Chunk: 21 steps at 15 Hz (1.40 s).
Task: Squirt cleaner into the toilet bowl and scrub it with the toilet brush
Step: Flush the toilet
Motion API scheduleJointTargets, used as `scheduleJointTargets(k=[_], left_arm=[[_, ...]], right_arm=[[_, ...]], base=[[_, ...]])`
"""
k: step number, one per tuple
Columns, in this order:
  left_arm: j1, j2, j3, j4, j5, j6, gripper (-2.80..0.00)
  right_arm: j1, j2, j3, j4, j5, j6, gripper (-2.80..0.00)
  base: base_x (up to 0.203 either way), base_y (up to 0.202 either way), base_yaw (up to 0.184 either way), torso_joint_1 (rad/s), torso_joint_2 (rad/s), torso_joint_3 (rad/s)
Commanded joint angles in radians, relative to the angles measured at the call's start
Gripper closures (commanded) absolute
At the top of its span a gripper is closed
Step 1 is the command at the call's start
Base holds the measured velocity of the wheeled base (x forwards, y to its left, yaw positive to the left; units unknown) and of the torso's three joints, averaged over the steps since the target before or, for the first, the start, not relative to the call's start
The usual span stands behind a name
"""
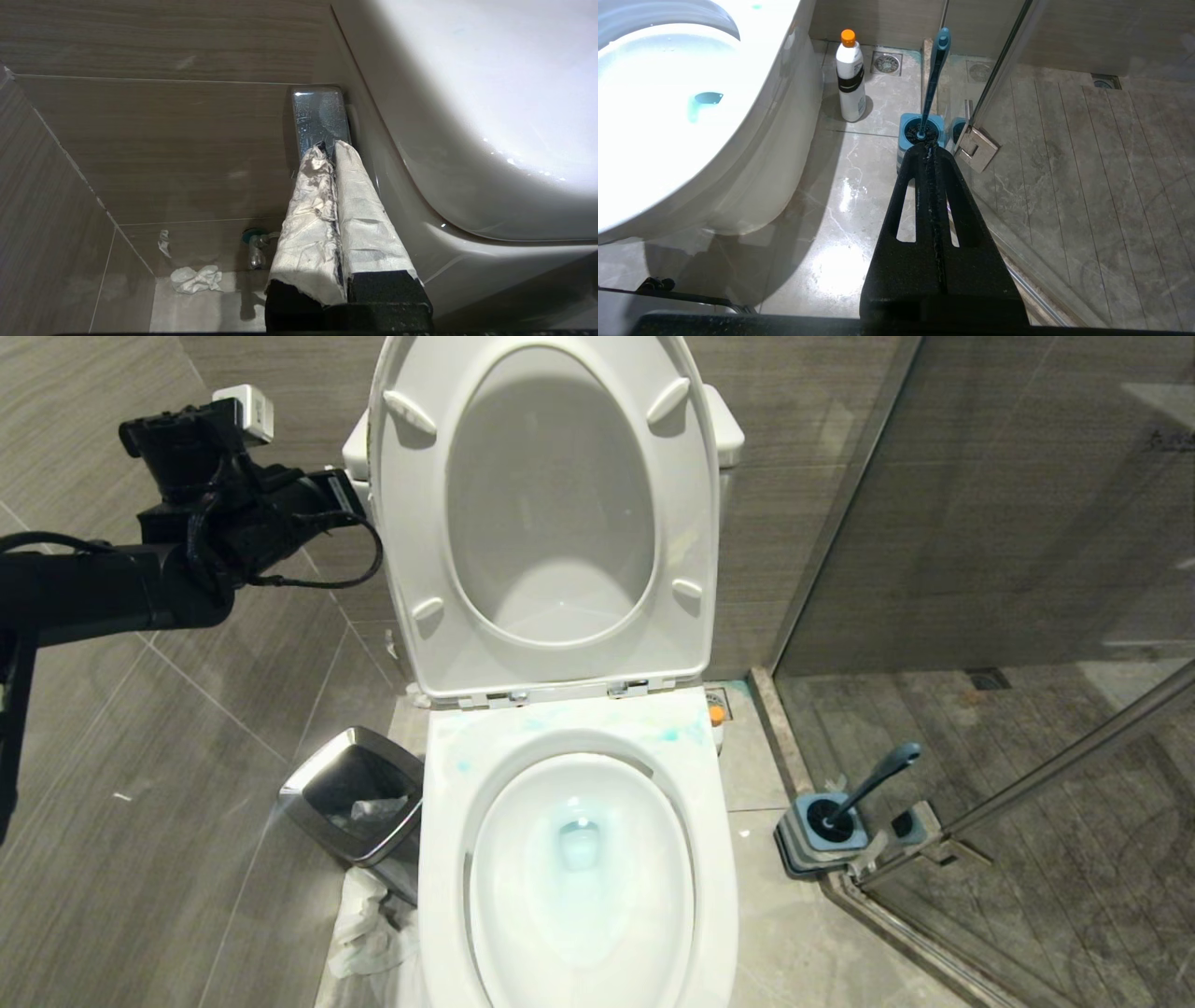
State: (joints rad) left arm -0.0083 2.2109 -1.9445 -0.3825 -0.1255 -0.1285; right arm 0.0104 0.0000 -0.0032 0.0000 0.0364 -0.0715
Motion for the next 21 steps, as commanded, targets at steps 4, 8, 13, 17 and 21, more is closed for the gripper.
scheduleJointTargets(k=[4,8,13,17,21], left_arm=[[0.011,0.020,0.001,0.062,-0.011,0.003,0.00],[0.010,0.020,0.001,0.083,-0.013,0.003,0.00],[0.007,0.011,0.001,0.082,-0.014,-0.001,0.00],[0.008,-0.004,-0.001,0.076,-0.013,-0.015,0.00],[0.017,-0.061,-0.001,0.077,-0.013,-0.034,0.00]], right_arm=[[0.000,0.002,0.000,0.000,0.000,-0.001,0.00],[0.000,0.002,0.000,0.000,0.000,-0.001,0.00],[0.000,0.002,0.000,0.000,0.000,-0.001,0.00],[0.000,0.002,0.000,0.000,0.000,-0.001,0.00],[0.000,0.002,0.000,0.000,0.000,-0.001,0.00]], base=[[0.000,0.000,0.000,0.000,0.00,0.000],[0.000,0.000,0.000,0.000,0.00,0.000],[0.000,0.000,0.000,0.000,0.00,0.000],[0.000,0.000,0.000,0.000,0.00,0.000],[0.000,0.000,0.000,0.000,0.00,0.000]])
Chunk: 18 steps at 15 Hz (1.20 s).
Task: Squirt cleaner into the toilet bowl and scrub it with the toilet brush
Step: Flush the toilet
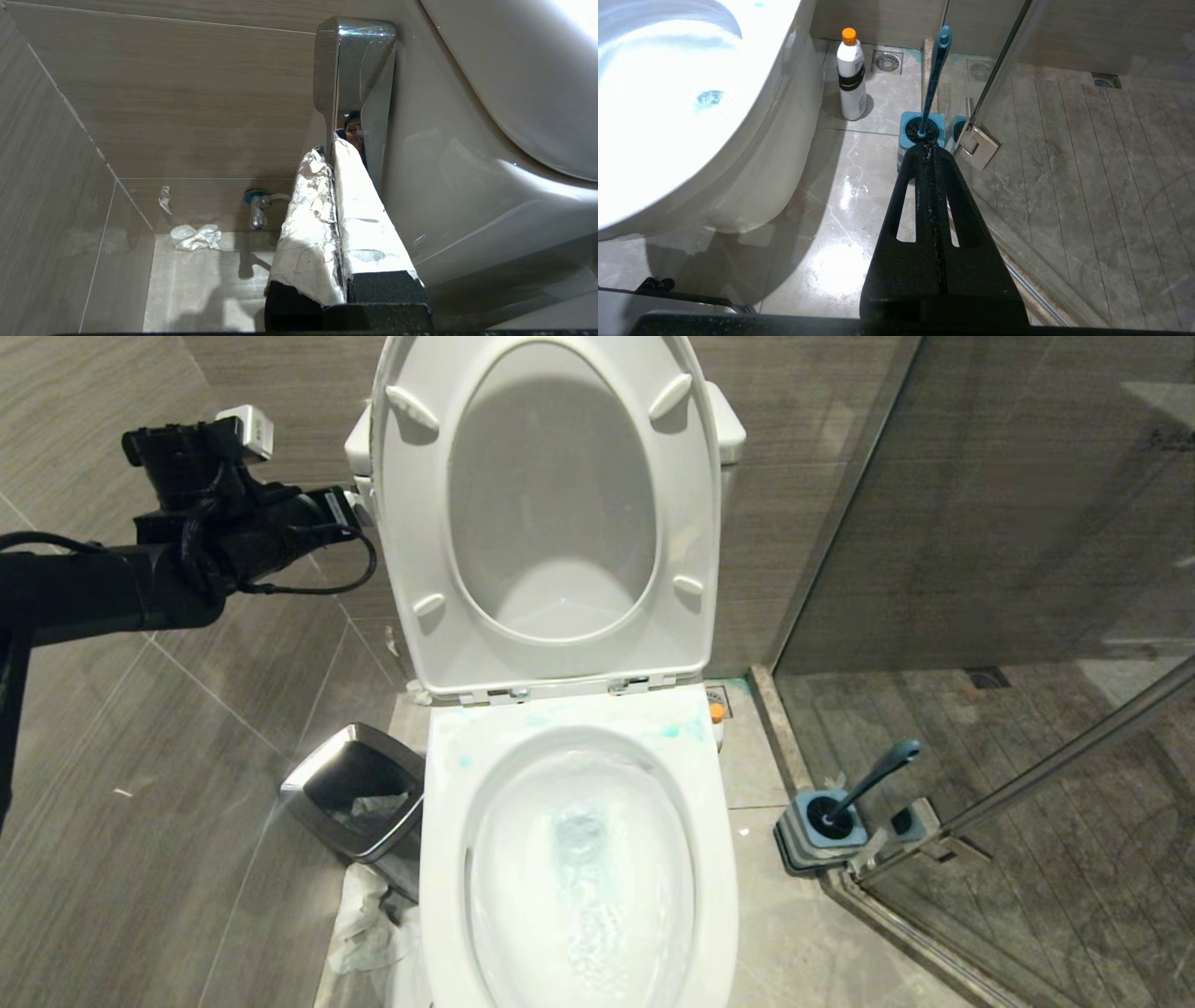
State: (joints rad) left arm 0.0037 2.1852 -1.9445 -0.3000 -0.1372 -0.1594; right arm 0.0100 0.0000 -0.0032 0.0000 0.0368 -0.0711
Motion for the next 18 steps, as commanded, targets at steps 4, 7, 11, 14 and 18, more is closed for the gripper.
scheduleJointTargets(k=[4,7,11,14,18], left_arm=[[0.014,-0.095,0.000,-0.006,0.000,-0.007,0.00],[0.017,-0.141,0.000,-0.007,0.003,-0.011,0.00],[0.026,-0.206,-0.001,-0.011,0.003,0.000,0.00],[0.037,-0.262,-0.001,0.016,-0.045,-0.029,0.00],[0.057,-0.303,-0.009,0.164,-0.060,-0.073,0.00]], right_arm=[[0.001,0.002,0.000,0.000,0.000,-0.001,0.00],[0.001,0.002,0.000,0.000,0.000,-0.001,0.00],[0.001,0.002,0.000,0.000,0.000,-0.001,0.00],[0.001,0.002,0.000,0.000,0.000,-0.001,0.00],[0.001,0.002,0.000,0.000,0.000,-0.001,0.00]], base=[[0.000,0.000,0.000,0.000,0.00,0.000],[0.000,0.000,0.000,0.000,0.00,0.000],[0.000,0.000,0.000,0.000,0.00,0.000],[0.000,0.000,0.000,0.000,0.00,0.000],[0.000,0.000,0.000,0.000,0.00,0.000]])
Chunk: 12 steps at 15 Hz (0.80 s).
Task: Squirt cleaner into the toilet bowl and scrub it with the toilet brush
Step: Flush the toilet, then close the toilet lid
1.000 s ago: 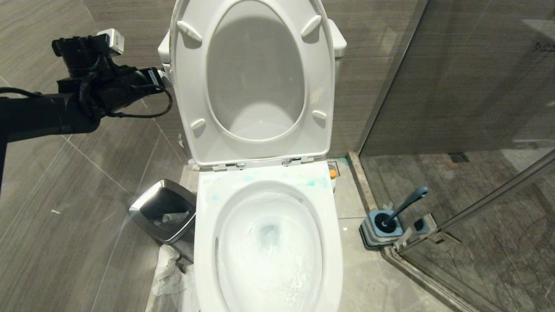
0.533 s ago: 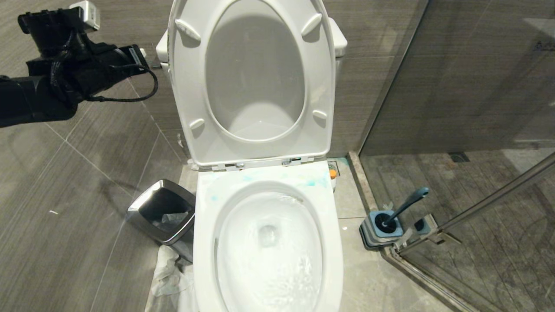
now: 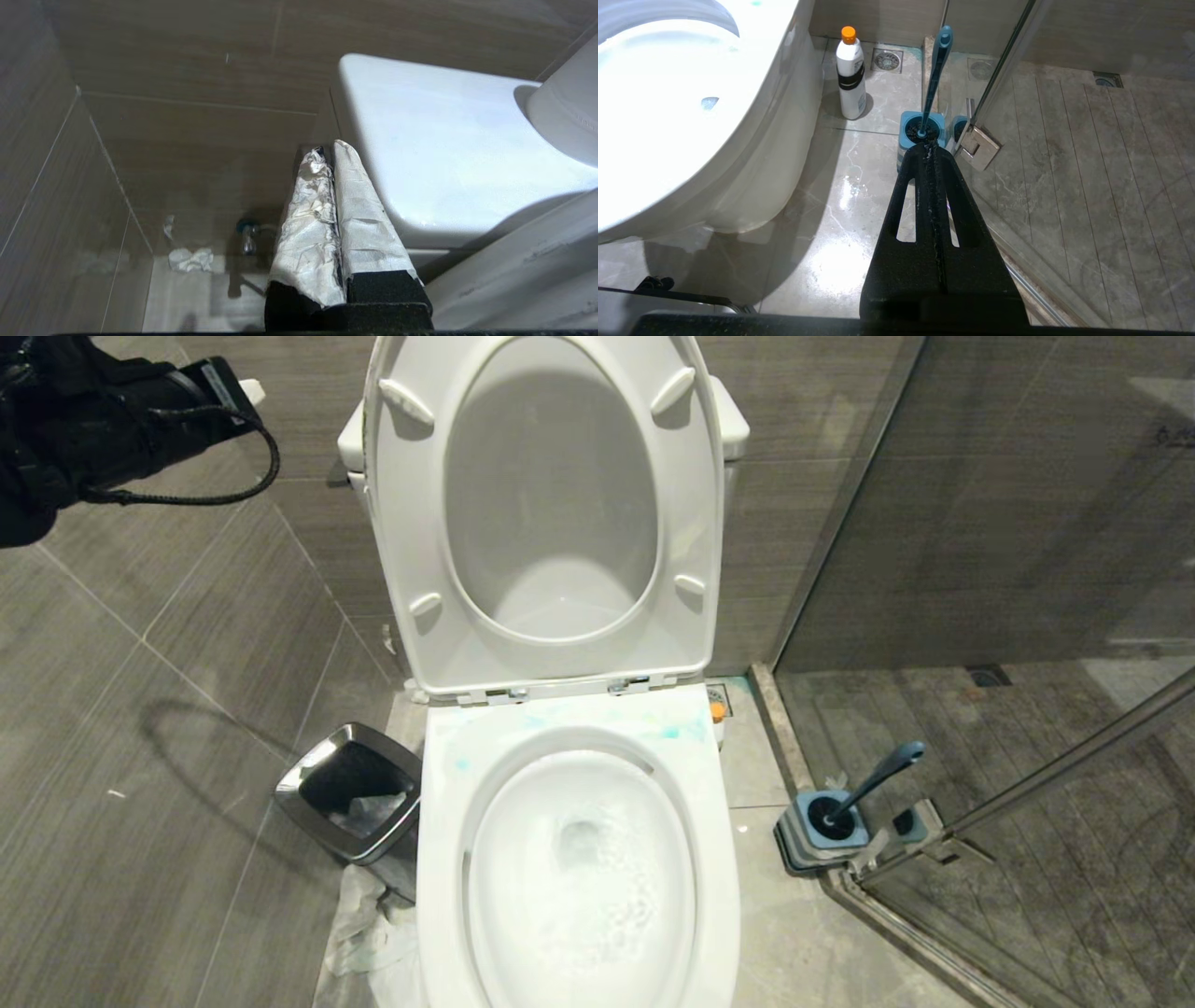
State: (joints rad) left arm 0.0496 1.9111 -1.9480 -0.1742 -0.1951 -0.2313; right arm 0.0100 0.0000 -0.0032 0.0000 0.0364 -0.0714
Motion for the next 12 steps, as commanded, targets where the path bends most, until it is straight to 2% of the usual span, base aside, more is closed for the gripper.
scheduleJointTargets(k=[1,6,10,11,12], left_arm=[[0.028,-0.025,-0.015,0.084,-0.003,0.005,0.00],[0.039,-0.044,-0.019,0.169,-0.012,0.036,0.00],[0.038,-0.057,-0.009,0.164,-0.016,-0.010,0.00],[0.036,-0.057,-0.008,0.152,-0.030,-0.013,0.00],[0.036,-0.055,-0.005,0.130,-0.082,-0.017,0.00]], right_arm=[[0.001,0.002,0.000,0.000,0.000,-0.001,0.00],[0.001,0.002,0.000,0.000,0.000,-0.001,0.00],[0.001,0.002,0.000,0.000,0.000,-0.001,0.00],[0.001,0.002,0.000,0.000,0.000,-0.001,0.00],[0.001,0.002,0.000,0.000,0.000,-0.001,0.00]], base=[[0.000,0.000,0.000,0.000,0.00,0.000],[0.000,0.000,0.000,0.000,0.00,0.000],[0.000,0.000,0.000,0.000,0.00,0.000],[0.000,0.000,0.000,0.000,0.00,0.000],[0.000,0.000,0.000,0.000,0.00,0.000]])
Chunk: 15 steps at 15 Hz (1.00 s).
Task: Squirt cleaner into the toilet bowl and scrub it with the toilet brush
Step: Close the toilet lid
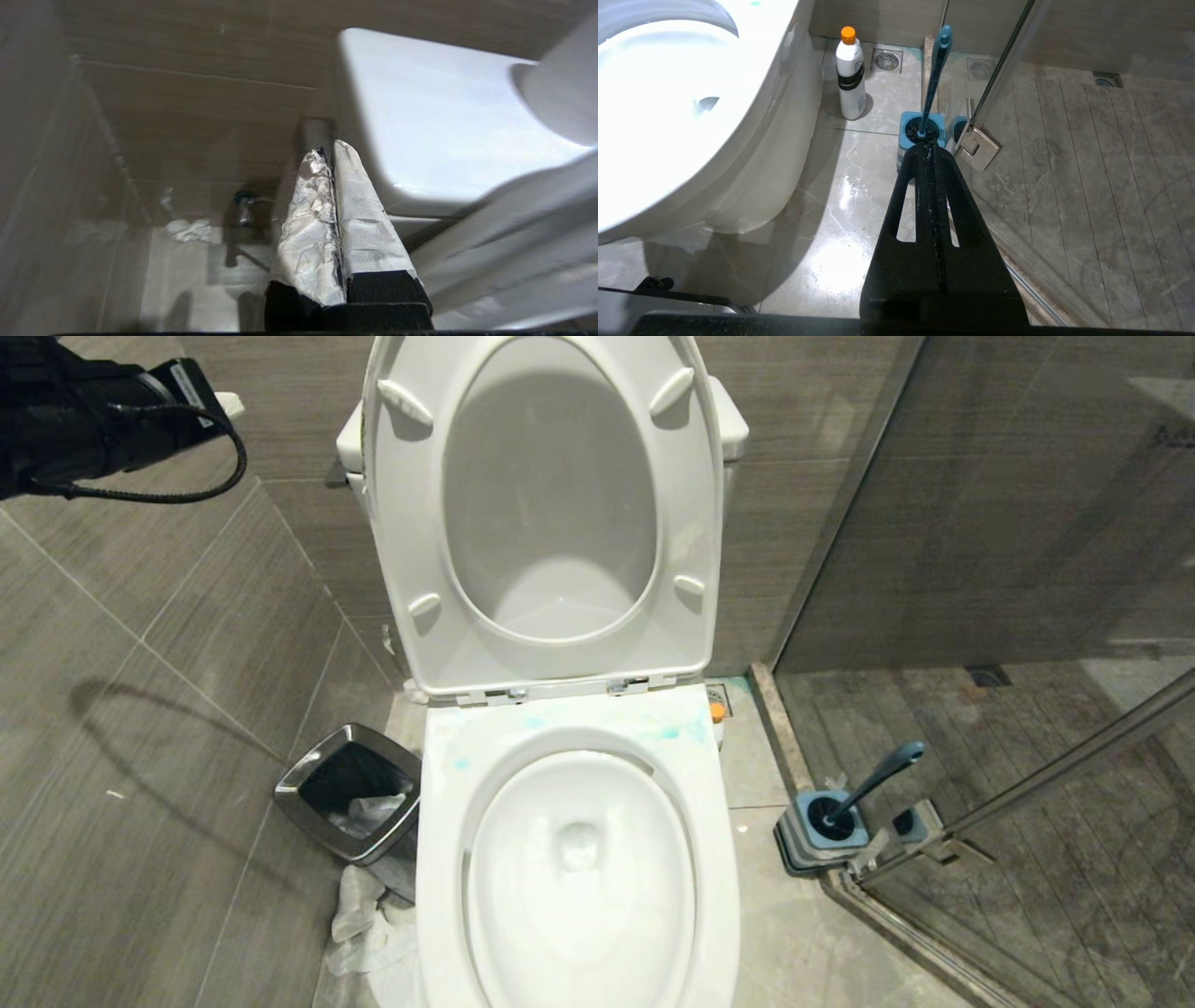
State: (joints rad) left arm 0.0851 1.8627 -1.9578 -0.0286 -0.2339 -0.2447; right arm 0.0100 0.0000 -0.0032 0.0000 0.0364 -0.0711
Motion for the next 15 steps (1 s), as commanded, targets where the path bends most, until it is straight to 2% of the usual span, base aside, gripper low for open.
scheduleJointTargets(k=[1,2,4,7,8,15], left_arm=[[0.002,-0.002,0.007,-0.064,-0.097,-0.008,0.00],[0.002,0.003,0.007,-0.106,-0.119,-0.011,0.00],[-0.005,0.031,0.007,-0.225,-0.181,-0.062,0.00],[-0.020,0.131,0.007,-0.517,-0.221,-0.080,0.00],[-0.030,0.158,0.007,-0.570,-0.227,-0.080,0.00],[-0.109,0.197,0.007,-0.587,-0.222,-0.037,0.00]], right_arm=[[0.001,0.002,0.000,0.000,0.000,-0.001,0.00],[0.001,0.002,0.000,0.000,0.000,-0.001,0.00],[0.001,0.002,0.000,0.000,0.000,-0.001,0.00],[0.001,0.002,0.000,0.000,0.000,-0.001,0.00],[0.001,0.002,0.000,0.000,0.000,-0.001,0.00],[0.001,0.002,0.000,0.000,0.000,-0.001,0.00]], base=[[0.000,0.000,0.000,0.000,0.00,0.000],[0.000,0.000,0.000,0.000,0.00,0.000],[0.000,0.000,0.000,0.000,0.00,0.000],[0.000,0.000,0.000,0.000,0.00,0.000],[0.000,0.000,0.000,0.000,0.00,0.000],[0.000,0.000,0.000,0.000,0.00,0.000]])
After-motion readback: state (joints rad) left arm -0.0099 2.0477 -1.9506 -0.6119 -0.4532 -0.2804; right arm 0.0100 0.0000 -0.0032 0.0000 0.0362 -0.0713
